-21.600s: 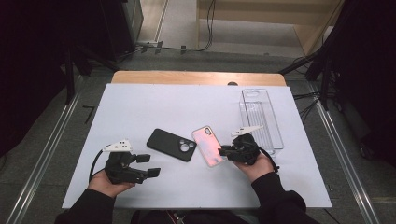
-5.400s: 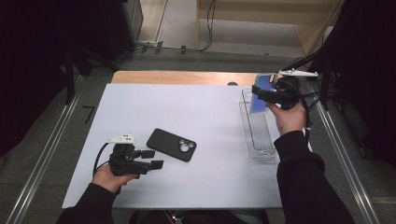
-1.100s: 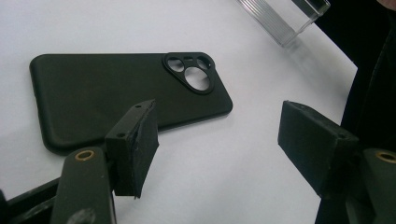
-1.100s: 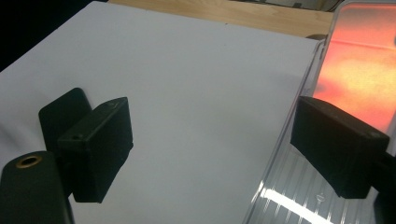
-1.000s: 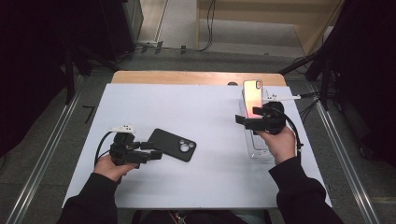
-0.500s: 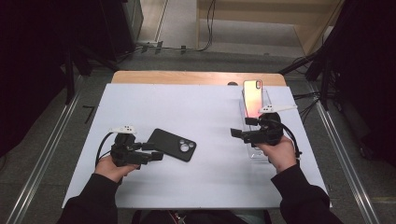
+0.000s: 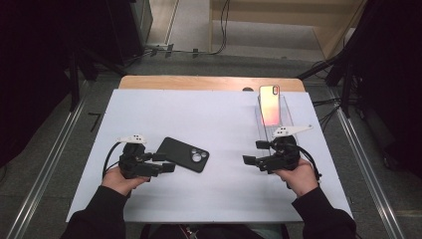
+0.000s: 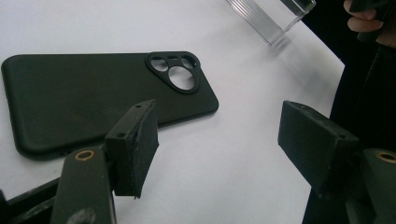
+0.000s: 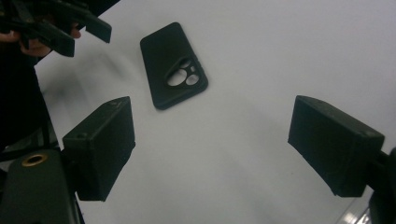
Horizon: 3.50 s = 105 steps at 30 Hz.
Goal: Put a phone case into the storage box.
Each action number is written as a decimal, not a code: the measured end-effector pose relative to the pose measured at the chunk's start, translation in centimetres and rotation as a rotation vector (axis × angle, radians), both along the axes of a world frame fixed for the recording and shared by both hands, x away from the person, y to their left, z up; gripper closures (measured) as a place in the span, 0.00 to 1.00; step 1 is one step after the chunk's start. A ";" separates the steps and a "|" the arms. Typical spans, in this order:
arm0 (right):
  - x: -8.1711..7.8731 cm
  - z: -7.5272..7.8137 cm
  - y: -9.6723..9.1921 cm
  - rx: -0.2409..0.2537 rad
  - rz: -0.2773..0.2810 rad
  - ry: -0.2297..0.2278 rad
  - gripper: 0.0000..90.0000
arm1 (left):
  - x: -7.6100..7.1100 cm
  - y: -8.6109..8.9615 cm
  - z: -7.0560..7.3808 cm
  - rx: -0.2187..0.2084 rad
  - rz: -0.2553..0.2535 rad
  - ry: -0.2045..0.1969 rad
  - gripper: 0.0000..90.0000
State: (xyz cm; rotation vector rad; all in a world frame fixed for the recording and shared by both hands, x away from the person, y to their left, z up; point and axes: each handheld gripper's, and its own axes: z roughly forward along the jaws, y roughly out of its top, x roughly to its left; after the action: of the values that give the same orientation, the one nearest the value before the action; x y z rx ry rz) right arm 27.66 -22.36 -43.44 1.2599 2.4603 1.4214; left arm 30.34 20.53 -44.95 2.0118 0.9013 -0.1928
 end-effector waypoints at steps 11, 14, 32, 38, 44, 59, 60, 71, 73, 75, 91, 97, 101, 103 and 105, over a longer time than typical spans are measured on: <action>-1.5 -0.8 0.6 -0.015 0.055 -0.002 0.15 | -0.2 0.4 0.2 -0.011 0.004 0.006 0.33; -1.8 -1.0 0.5 -0.012 0.062 0.001 0.15 | -0.3 0.4 0.1 -0.007 0.000 0.009 0.33; -2.8 -2.1 -0.3 -0.029 0.109 0.001 0.15 | -0.7 -1.0 -0.6 -0.006 -0.022 0.007 0.35; -3.3 -2.4 -1.0 -0.029 0.111 0.005 0.15 | -0.9 -2.0 -1.2 0.010 -0.028 0.020 0.43; -4.0 -2.7 -1.7 -0.027 0.106 0.002 0.15 | -1.0 -3.3 -1.8 0.064 -0.022 0.019 0.63; -4.0 -3.1 -1.7 -0.039 0.099 0.009 0.15 | 0.7 -5.0 -3.9 0.153 -0.057 0.045 1.00; -4.0 -3.1 -1.7 -0.041 0.099 0.011 0.15 | 0.9 -5.1 -4.0 0.155 -0.057 0.045 1.00; -4.0 -3.3 -1.5 -0.055 0.108 0.000 0.15 | 1.8 -6.6 -4.9 0.196 -0.076 0.038 1.00; -4.0 -3.3 -1.5 -0.056 0.108 -0.003 0.15 | 2.0 -6.8 -5.0 0.193 -0.069 0.031 1.00; -4.0 -3.4 -1.5 -0.058 0.107 -0.004 0.15 | 2.1 -7.0 -5.0 0.195 -0.069 0.022 1.00; -4.4 -3.5 -1.6 -0.065 0.102 -0.011 0.15 | 4.8 -8.9 -5.3 0.188 0.000 -0.019 1.00; -4.6 -3.6 -1.5 -0.064 0.103 -0.008 0.15 | 5.9 -9.0 -5.4 0.171 0.033 -0.015 1.00; -4.6 -3.8 -1.2 -0.060 0.107 -0.007 0.15 | 6.7 -9.1 -5.4 0.178 0.059 -0.024 1.00; -4.6 -3.8 -1.0 -0.064 0.112 -0.005 0.15 | 7.0 -9.1 -5.4 0.172 0.067 -0.018 1.00; -4.6 -3.8 -0.8 -0.063 0.118 -0.006 0.15 | 7.1 -8.9 -5.3 0.175 0.063 -0.014 0.98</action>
State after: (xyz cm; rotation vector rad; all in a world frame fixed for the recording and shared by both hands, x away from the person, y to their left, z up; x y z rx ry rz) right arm 23.03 -23.20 -47.28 1.1147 2.5927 1.3573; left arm 37.40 11.61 -50.27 2.1388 1.0008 -0.0655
